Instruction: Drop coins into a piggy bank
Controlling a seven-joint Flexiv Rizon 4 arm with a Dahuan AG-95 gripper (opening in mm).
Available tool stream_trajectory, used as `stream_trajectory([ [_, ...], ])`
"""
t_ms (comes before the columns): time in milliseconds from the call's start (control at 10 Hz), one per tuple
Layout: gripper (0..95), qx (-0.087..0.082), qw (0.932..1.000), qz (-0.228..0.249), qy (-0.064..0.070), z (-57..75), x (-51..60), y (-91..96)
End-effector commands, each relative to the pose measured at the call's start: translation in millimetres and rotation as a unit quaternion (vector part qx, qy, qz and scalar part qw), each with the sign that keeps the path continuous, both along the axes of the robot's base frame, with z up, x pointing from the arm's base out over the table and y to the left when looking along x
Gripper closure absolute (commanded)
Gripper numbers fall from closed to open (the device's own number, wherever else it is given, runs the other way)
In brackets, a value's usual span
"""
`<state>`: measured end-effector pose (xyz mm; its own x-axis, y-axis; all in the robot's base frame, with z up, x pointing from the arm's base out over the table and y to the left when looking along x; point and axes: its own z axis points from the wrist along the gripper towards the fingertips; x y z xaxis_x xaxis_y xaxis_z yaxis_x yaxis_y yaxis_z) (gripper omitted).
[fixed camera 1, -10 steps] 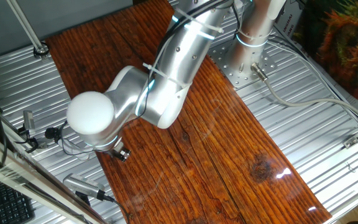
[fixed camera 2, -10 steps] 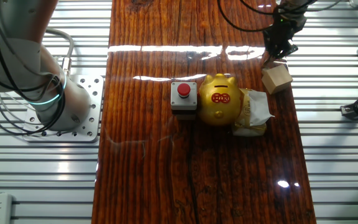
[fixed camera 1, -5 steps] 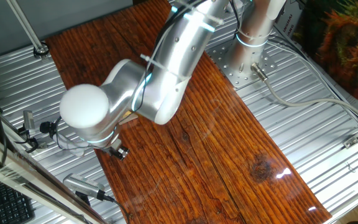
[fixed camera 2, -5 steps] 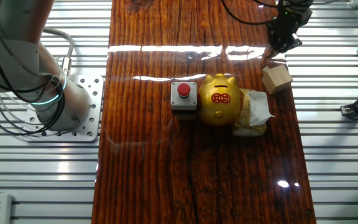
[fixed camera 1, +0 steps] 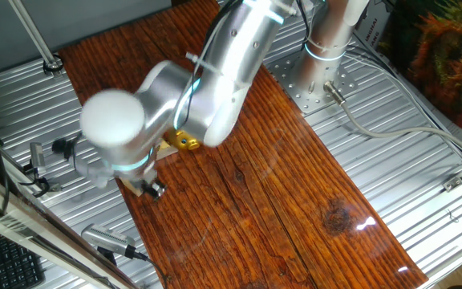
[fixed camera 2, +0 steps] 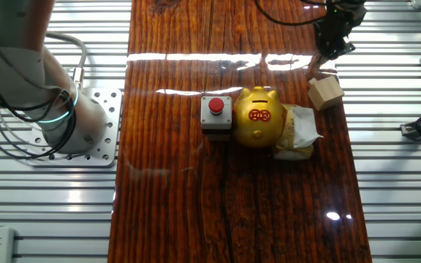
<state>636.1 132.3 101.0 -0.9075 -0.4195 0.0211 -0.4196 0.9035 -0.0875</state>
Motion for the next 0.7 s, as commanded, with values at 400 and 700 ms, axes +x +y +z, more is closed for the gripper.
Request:
stream_trajectory([
  [400,95.0,0.008,0.9994,-0.023,-0.026,38.3,-32.4,-55.1],
  [700,95.0,0.011,0.9975,-0.059,-0.037,47.7,-52.8,-78.1],
])
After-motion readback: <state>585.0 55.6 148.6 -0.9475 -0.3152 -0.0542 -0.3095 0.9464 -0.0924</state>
